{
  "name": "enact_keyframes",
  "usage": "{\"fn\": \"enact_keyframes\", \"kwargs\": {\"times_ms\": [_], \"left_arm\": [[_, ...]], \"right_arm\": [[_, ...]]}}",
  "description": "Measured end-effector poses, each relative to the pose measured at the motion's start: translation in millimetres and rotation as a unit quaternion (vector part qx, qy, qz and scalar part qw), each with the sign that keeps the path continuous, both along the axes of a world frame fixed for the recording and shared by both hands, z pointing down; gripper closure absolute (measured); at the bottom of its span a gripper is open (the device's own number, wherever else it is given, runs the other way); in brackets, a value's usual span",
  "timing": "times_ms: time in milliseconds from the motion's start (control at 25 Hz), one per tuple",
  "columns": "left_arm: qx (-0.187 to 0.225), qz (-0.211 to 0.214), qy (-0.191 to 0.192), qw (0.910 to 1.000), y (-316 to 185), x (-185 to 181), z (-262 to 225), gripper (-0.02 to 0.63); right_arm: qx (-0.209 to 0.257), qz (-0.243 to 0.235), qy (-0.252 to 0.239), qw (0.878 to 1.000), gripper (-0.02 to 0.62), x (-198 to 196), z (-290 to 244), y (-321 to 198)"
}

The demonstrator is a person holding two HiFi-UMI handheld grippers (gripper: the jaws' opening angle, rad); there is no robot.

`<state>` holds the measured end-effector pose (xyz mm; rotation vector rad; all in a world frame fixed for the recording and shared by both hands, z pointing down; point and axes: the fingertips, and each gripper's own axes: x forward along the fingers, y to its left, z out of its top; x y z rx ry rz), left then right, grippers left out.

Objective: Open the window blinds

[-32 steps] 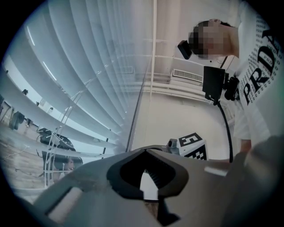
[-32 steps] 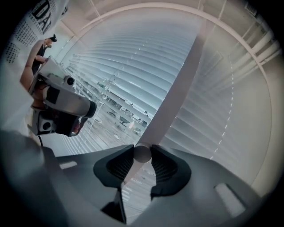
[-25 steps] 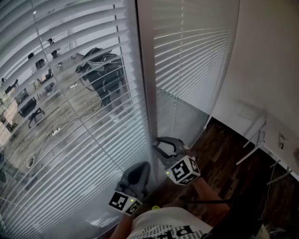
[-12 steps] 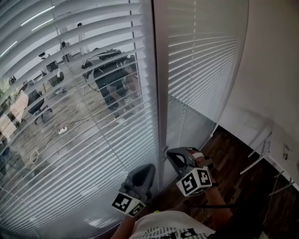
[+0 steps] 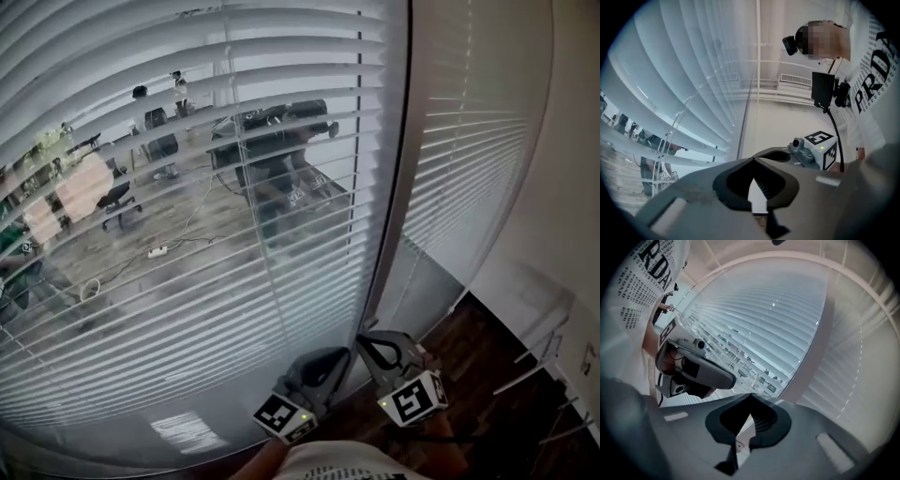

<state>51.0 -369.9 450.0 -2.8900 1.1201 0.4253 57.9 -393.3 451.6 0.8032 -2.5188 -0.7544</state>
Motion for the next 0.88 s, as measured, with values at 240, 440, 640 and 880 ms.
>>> {"fn": "enact_keyframes", "kwargs": {"times_ms": [240,440,640,880], "left_arm": [[0.005,0.001,0.027,0.9996,0,4,-9,0.614],[0.007,0.005,0.032,0.9995,6,1,-17,0.614],[0.003,-0.001,0.015,0.9999,8,-4,-32,0.614],[0.002,-0.005,0.035,0.9994,2,0,-60,0.614]], "right_arm": [[-0.018,-0.007,-0.025,0.999,0.588,-6,-6,4],[-0.010,-0.007,-0.032,0.999,0.588,-13,-15,11],[-0.014,-0.010,-0.039,0.999,0.588,-17,-35,12],[-0.005,-0.016,-0.034,0.999,0.588,-15,-58,6]]}}
